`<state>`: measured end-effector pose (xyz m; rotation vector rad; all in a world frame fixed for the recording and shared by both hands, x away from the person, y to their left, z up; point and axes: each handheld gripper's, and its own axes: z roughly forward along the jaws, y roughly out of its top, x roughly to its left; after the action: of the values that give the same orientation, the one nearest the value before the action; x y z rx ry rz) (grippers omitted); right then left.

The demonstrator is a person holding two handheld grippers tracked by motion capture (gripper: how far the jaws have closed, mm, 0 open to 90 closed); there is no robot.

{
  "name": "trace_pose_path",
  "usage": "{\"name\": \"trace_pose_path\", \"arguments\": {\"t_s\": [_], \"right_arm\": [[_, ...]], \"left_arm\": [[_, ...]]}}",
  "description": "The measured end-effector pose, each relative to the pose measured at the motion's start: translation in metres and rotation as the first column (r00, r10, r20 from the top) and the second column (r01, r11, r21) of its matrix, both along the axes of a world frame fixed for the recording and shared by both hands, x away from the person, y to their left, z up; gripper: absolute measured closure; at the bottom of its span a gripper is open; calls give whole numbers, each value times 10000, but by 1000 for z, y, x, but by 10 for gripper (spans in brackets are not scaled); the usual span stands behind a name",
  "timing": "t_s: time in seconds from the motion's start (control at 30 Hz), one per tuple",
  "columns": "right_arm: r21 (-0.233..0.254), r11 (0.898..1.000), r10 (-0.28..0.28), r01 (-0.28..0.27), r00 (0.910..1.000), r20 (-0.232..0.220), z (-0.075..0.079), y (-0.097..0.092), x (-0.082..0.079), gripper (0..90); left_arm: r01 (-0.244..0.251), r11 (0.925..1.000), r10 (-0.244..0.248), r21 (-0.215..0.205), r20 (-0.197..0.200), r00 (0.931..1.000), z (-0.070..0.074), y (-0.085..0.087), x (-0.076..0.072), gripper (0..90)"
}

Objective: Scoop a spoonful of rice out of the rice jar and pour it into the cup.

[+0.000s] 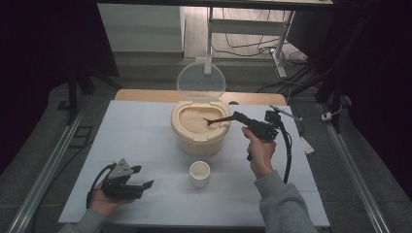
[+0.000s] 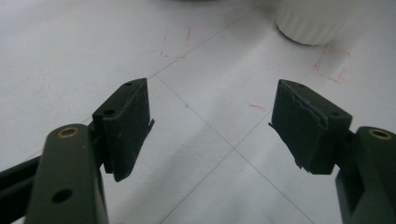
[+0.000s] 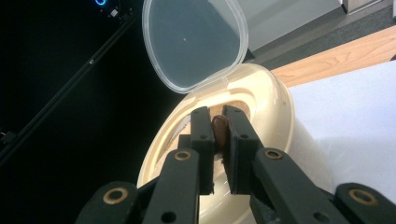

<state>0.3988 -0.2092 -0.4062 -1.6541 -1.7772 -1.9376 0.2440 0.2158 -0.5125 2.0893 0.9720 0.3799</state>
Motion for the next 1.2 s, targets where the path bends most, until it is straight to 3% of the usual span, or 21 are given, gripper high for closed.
{"name": "trace_pose_path", "arguments": {"t_s": [0.3,0.73,1.2], "right_arm": [[713,9971,-200,250,9973,-704,-7,-7,2,837],[1678,9841,-360,589,9900,-1363,-10,-21,6,836],[2069,9754,-506,764,9906,-1272,-6,-28,5,837]], "left_arm": [[-3,10000,3,0,11,10000,0,0,0,278],[21,10000,-21,40,29,10000,0,-1,0,278],[42,10000,-42,88,35,10000,0,-1,0,278]]}}
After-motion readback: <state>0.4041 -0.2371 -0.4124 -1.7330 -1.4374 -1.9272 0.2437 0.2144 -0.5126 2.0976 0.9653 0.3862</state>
